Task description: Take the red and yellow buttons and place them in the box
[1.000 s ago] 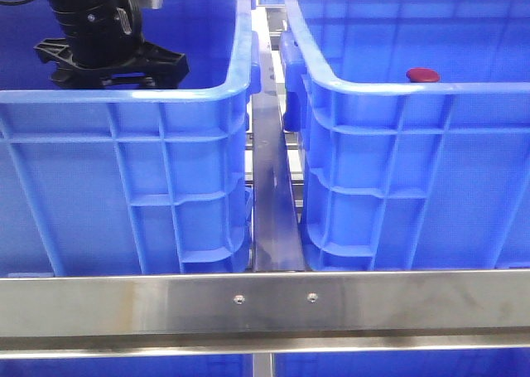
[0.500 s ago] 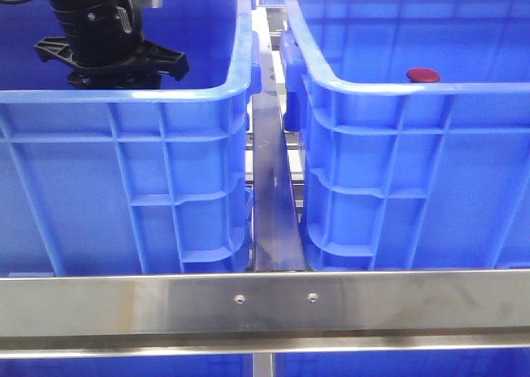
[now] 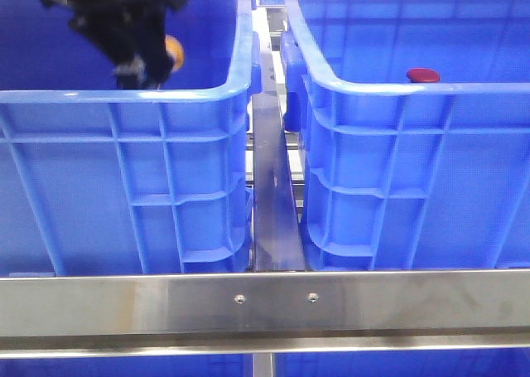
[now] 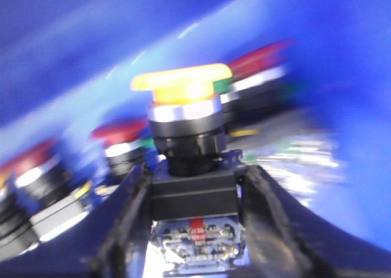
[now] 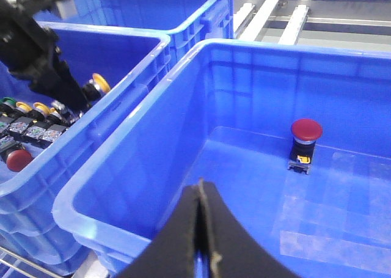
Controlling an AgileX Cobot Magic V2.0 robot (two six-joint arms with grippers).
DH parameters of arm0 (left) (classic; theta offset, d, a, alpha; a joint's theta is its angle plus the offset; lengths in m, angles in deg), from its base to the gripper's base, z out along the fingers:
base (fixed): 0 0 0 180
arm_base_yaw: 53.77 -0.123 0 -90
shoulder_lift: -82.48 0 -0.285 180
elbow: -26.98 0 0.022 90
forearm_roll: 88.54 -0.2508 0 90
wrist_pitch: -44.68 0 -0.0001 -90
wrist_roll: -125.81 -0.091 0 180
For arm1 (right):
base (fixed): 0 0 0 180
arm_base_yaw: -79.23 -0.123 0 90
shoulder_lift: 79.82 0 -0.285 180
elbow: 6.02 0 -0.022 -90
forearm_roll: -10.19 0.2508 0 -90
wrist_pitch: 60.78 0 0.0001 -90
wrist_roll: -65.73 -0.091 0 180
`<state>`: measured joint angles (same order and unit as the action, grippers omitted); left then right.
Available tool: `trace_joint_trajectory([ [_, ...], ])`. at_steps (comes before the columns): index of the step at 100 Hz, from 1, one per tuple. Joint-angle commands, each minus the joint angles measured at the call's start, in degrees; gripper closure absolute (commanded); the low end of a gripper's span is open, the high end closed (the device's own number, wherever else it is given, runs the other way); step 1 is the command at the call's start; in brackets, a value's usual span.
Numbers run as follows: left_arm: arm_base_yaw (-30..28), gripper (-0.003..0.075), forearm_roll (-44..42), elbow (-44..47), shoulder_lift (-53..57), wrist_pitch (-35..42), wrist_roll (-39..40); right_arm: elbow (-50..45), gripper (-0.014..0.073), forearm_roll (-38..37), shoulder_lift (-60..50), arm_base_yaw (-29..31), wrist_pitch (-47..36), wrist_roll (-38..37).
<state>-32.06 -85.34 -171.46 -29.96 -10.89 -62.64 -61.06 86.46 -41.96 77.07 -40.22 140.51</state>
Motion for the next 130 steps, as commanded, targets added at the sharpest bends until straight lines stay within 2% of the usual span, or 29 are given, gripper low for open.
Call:
trace_joint_trajectory([
  [1,0.08,0.0615,3.64,-1.96,5.07,1.84,-2.69,1.50,0.0663,1.30,0.00,0.19,-0.31,0.60],
  [23,0.08,0.0616,14.01,-1.96,8.45,1.25,-12.94,1.50,0.0663,1.30,0.00,0.19,-0.31,0.60],
  [31,0.08,0.0616,19.29,-1.96,9.19,0.73,-18.92,1.50,0.0663,1.30,0.00,0.19,-0.31,0.60],
  [45,0.08,0.0616,28.95,-1.96,9.38,-4.07,-29.10,1.50,0.0663,1.30,0.00,0.19,-0.31,0.60],
  [59,0.64,0.0616,35.05,-1.96,9.25,-8.64,-34.74,1.50,0.0663,1.30,0.00,0.19,-0.31,0.60],
  [101,7.71,0.0616,35.17,-1.96,7.25,-14.18,-35.21,1.50,0.0663,1.30,0.00,0.19,-0.31,0.60],
  [130,8.15,0.0616,35.17,-1.96,7.25,-14.21,-35.21,1.50,0.0663,1.30,0.00,0.19,-0.62,0.60],
])
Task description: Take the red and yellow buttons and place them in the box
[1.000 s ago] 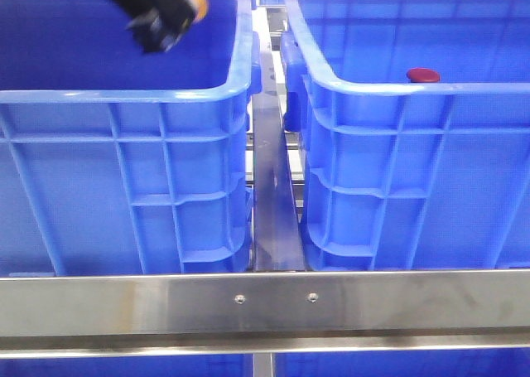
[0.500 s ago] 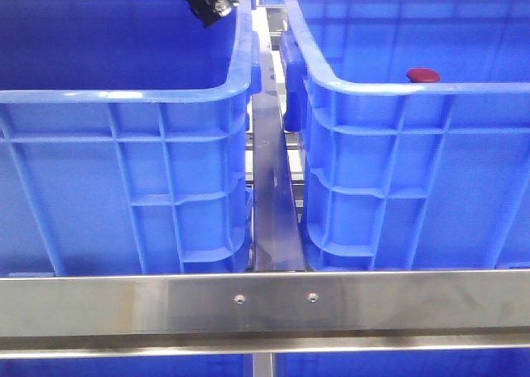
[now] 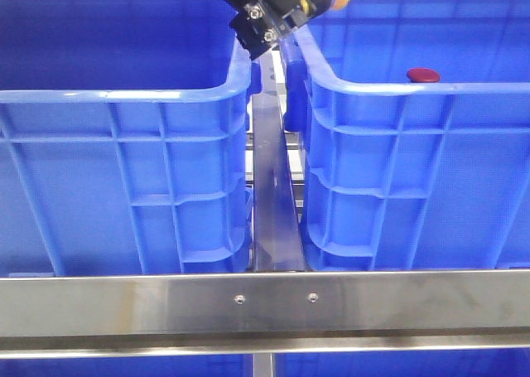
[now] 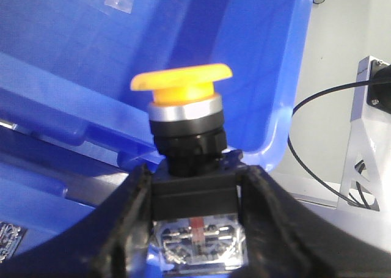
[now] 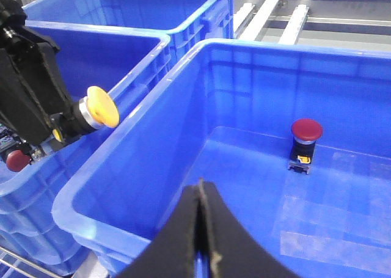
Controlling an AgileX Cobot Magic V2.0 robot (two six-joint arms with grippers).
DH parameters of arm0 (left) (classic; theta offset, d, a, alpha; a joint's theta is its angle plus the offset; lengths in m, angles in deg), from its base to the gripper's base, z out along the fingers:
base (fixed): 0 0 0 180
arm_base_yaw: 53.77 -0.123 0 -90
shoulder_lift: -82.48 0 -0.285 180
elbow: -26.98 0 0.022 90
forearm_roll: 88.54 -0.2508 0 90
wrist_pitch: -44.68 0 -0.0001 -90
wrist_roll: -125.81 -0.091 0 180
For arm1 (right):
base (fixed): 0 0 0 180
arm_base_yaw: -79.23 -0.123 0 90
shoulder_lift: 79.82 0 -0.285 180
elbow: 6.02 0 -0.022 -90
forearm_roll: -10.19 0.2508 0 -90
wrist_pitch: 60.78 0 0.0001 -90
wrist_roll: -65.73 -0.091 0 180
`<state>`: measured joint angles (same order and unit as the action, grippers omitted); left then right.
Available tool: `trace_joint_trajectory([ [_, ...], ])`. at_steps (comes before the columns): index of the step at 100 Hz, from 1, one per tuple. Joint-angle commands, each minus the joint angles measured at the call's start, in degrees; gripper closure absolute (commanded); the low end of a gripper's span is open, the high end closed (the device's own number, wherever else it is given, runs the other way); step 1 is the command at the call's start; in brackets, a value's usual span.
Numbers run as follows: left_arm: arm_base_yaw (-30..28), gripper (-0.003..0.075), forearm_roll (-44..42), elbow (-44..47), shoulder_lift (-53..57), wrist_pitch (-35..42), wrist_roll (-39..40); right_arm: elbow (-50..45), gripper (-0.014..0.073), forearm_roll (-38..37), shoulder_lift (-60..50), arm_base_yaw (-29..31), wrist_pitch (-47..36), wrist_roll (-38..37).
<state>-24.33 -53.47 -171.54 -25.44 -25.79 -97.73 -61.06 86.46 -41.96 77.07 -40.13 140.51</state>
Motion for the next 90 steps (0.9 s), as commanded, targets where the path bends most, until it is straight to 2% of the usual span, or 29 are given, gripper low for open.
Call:
trace_joint_trajectory([
  [1,0.41,0.0616,3.31,-1.88,2.72,0.69,-0.11,1.50,0.0663,1.30,0.00,0.19,-0.71,0.60],
  [7,0.41,0.0616,3.31,-1.88,2.72,0.48,-0.11,1.50,0.0652,1.30,0.21,0.19,-0.31,0.60],
  [14,0.41,0.0616,3.31,-1.88,2.72,0.48,-0.11,1.57,0.0583,1.30,0.58,0.19,0.51,0.60],
  [21,0.41,0.0616,3.31,-1.88,2.72,0.48,-0.11,1.86,0.0449,1.30,1.22,0.19,2.26,0.55],
  [34,0.41,0.0616,3.31,-1.88,2.72,0.48,-0.11,2.71,0.0099,2.06,2.90,0.19,5.75,-0.51],
  [41,0.41,0.0616,3.31,-1.88,2.72,0.48,-0.11,3.56,-0.0003,3.16,4.33,0.19,7.26,-1.72],
  [57,0.41,0.0616,3.31,-1.88,2.72,0.39,-0.11,6.73,-0.0017,6.66,9.40,0.19,12.57,-7.28],
  [77,0.41,0.0616,3.31,-1.88,2.72,-0.63,-0.11,12.92,-0.0017,11.75,19.14,0.19,24.44,-16.41],
  [90,0.41,0.0616,3.31,-1.88,2.72,-0.63,-0.11,16.74,-0.0017,16.71,26.07,0.19,32.09,-19.27],
])
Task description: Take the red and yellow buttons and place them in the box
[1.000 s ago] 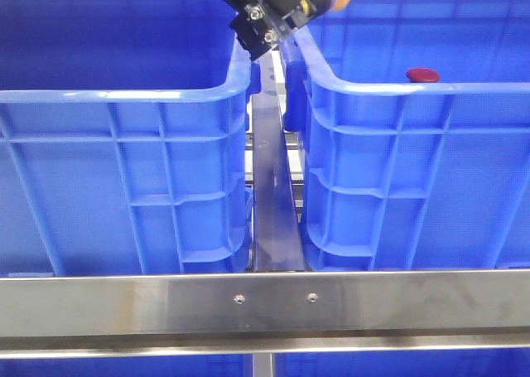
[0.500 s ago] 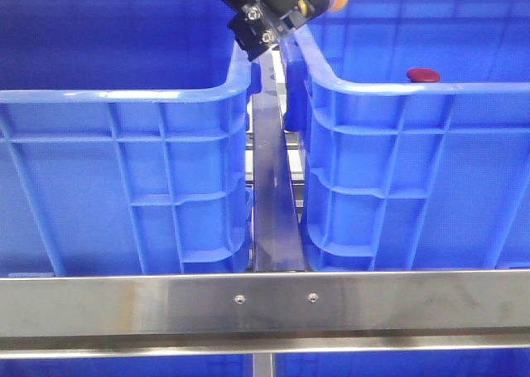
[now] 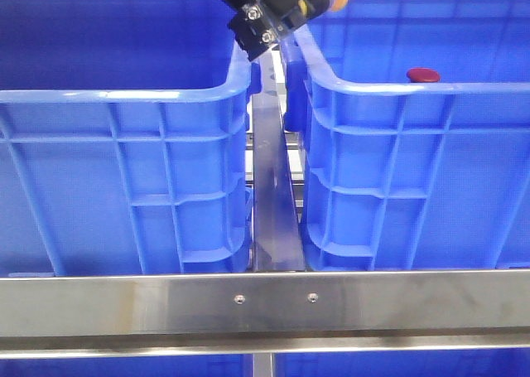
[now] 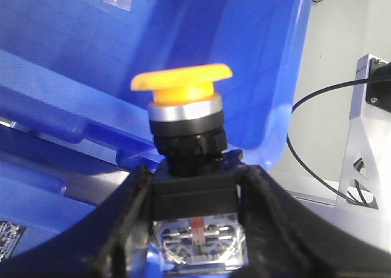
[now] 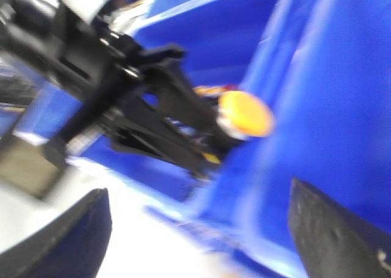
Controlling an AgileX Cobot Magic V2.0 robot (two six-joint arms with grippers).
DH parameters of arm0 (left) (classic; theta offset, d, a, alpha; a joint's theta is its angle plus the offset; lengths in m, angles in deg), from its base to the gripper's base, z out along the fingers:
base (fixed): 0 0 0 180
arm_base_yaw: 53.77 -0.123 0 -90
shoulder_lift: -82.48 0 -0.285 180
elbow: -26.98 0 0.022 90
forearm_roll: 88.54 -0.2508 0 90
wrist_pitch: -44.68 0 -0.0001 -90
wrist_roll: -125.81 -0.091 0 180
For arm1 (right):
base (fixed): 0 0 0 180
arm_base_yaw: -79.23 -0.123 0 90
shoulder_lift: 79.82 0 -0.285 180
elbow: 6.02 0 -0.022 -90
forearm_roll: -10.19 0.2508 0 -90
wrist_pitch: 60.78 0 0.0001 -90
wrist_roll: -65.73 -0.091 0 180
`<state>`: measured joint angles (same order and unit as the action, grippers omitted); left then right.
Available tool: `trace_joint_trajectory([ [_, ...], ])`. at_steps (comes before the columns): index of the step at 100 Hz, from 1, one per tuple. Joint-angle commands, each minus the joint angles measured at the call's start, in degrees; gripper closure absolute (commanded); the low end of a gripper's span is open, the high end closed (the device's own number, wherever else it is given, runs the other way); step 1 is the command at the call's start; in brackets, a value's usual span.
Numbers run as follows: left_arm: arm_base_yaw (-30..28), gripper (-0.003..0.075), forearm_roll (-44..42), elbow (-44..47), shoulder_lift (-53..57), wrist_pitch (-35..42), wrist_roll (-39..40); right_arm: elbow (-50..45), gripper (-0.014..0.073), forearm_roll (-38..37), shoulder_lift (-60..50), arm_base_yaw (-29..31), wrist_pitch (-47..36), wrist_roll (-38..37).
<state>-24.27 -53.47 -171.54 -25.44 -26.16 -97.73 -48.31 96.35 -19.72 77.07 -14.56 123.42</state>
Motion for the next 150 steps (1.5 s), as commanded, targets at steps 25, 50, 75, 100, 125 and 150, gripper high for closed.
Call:
trace_joint_trajectory([
  [25,0.35,0.0616,3.31,-1.88,2.72,-0.26,-0.11,7.85,-0.0017,15.62,15.90,0.14,13.07,-2.64],
  [50,0.35,0.0616,3.31,-1.88,2.72,-0.26,-0.11,9.95,-0.0017,16.62,23.80,0.08,13.49,-2.77],
  [75,0.35,0.0616,3.31,-1.88,2.72,-0.26,-0.11,13.22,-0.0017,16.67,27.49,-2.56,12.73,-2.77],
  [100,0.35,0.0616,3.31,-1.88,2.72,-0.26,-0.11,13.82,-0.0017,17.05,29.44,-6.00,8.37,-2.77],
  [125,0.35,0.0616,3.31,-1.88,2.72,-0.26,-0.11,15.04,-0.0017,17.82,29.72,-6.15,11.46,-2.77],
  [150,0.35,0.0616,3.31,-1.88,2.72,-0.26,-0.11,15.40,0.0123,17.41,29.72,-6.15,11.98,-2.77],
])
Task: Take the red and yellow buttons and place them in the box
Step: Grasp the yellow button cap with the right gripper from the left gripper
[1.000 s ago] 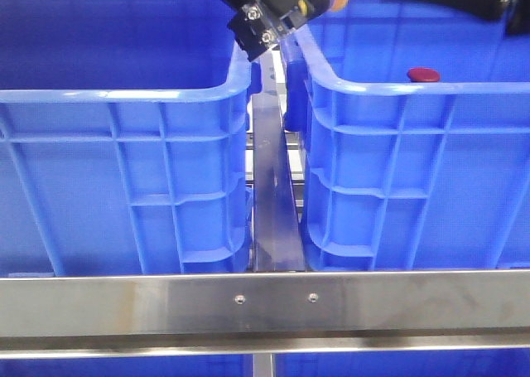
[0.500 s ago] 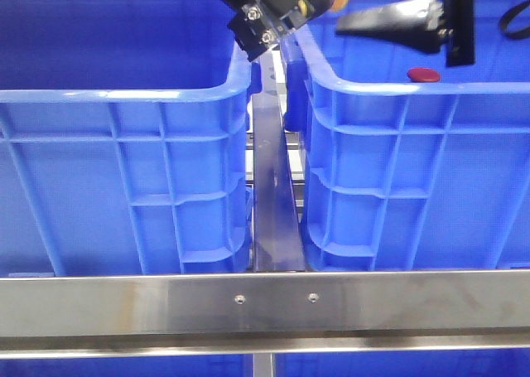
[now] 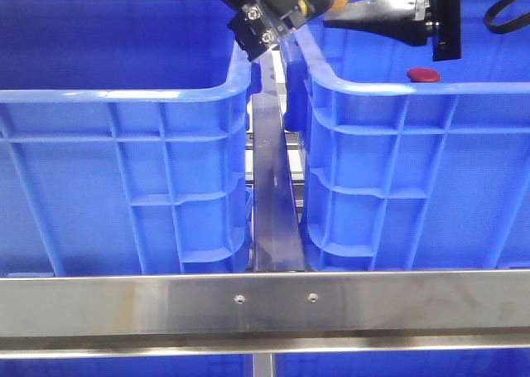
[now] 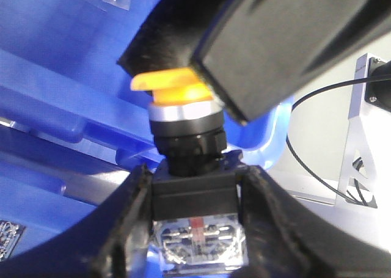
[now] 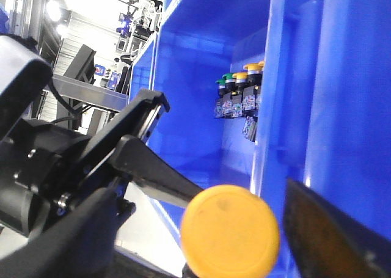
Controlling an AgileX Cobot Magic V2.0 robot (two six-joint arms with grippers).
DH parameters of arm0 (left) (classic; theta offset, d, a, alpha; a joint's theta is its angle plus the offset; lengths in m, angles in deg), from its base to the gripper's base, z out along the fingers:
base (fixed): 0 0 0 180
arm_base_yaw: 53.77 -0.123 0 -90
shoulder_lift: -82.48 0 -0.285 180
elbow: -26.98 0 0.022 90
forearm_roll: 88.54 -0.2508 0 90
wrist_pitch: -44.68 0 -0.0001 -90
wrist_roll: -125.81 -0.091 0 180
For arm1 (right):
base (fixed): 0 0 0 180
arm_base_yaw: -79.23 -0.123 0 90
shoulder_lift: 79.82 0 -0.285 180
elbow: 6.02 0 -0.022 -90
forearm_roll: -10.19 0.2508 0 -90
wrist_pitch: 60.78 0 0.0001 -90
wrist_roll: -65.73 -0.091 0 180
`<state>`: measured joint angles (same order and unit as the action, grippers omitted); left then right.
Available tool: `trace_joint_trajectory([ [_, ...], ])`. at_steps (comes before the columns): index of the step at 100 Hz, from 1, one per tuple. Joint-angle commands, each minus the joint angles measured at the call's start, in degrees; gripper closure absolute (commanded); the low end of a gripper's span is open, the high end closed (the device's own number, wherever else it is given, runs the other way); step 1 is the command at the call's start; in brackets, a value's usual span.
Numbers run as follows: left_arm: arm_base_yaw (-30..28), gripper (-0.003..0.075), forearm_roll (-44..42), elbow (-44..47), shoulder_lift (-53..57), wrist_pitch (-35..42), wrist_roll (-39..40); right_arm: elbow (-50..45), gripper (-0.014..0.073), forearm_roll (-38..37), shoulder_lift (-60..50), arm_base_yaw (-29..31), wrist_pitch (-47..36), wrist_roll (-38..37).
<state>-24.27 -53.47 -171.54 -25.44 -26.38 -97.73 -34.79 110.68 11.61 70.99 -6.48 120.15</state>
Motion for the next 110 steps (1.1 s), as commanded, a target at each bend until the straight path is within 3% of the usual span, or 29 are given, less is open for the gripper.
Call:
trace_joint_trajectory([
  [1,0.35,0.0616,3.31,-1.88,2.72,-0.05,-0.11,1.87,0.0139,3.09,-1.60,-0.07,3.90,0.50],
  [20,0.35,0.0616,3.31,-1.88,2.72,-0.05,-0.11,1.87,0.0272,3.02,-1.60,-0.07,4.71,0.50],
  [46,0.35,0.0591,3.31,-1.88,2.72,0.17,-0.11,1.87,0.0278,3.02,-1.60,-0.07,4.71,0.50],
  [54,0.35,0.0490,3.31,-1.88,2.72,0.17,-0.11,1.87,0.0278,3.02,-1.60,-0.07,4.71,0.50],
  [67,0.35,0.0158,3.31,-1.88,2.72,0.55,-0.11,1.87,0.0278,3.02,-1.60,-0.07,4.71,0.50],
  [77,0.35,0.0026,3.31,-1.88,2.72,0.72,-0.11,1.87,0.0278,3.02,-1.60,-0.02,4.71,0.50],
  [94,0.35,0.0057,3.31,-1.88,2.72,0.35,-0.11,1.99,0.0278,3.07,-1.70,0.47,4.71,0.50],
  [110,0.35,0.0089,3.31,-1.98,2.72,-0.23,-0.11,2.49,0.0278,3.07,-1.70,4.54,7.00,0.50],
])
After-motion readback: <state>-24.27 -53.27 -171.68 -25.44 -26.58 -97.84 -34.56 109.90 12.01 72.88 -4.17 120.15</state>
